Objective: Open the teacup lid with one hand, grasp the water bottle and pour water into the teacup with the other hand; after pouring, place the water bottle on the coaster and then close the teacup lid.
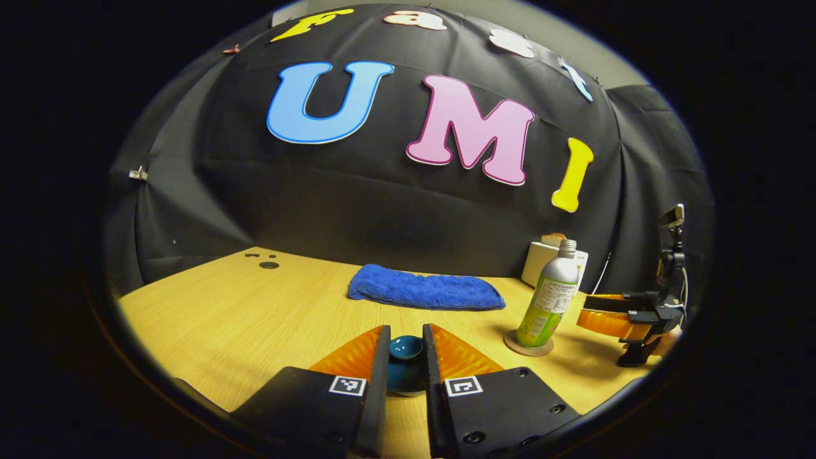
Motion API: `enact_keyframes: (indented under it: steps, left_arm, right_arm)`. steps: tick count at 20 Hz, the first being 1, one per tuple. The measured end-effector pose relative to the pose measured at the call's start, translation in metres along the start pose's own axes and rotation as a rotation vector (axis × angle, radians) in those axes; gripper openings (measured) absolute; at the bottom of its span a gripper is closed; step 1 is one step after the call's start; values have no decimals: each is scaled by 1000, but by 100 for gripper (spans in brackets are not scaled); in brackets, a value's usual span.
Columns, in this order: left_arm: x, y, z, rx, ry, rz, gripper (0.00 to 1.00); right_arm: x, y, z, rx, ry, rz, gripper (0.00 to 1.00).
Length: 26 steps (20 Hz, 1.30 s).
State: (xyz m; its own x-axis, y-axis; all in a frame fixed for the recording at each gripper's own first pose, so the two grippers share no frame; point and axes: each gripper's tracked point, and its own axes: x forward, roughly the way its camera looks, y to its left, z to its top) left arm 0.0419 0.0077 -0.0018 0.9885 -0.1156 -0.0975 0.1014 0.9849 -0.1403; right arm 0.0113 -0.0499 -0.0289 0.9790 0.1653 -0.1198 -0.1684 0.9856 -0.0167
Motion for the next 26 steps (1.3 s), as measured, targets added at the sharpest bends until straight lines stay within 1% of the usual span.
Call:
enact_keyframes:
  steps: [1,2,3,6,9,14,18,19,20,26]
  left_arm:
    - [3,-3,-1,10,8,-4,30]
    - [6,-5,-3,21,17,-3,34]
    - [8,-7,-5,33,25,0,31]
    - [14,-12,-12,61,47,8,31]
    - [20,-14,-17,88,65,19,31]
    - [24,-14,-24,132,84,47,31]
    - [25,-14,-24,140,83,54,31]
    - [25,-14,-24,139,81,51,29]
    - [25,-14,-24,138,81,49,33]
    - [24,-16,-23,150,76,50,35]
  right_arm:
    - [-3,3,3,5,-21,8,100]
    - [-7,3,4,10,-31,9,99]
    - [-14,2,7,12,-50,8,99]
    - [-29,1,19,33,-106,-2,99]
    - [-34,-3,15,29,-104,-21,99]
    - [-36,-2,15,28,-104,-20,99]
    - [-36,-2,14,29,-104,-21,99]
    - [-37,-2,14,29,-104,-21,99]
    - [-36,-2,15,29,-103,-21,99]
    - [-36,-1,14,30,-103,-21,99]
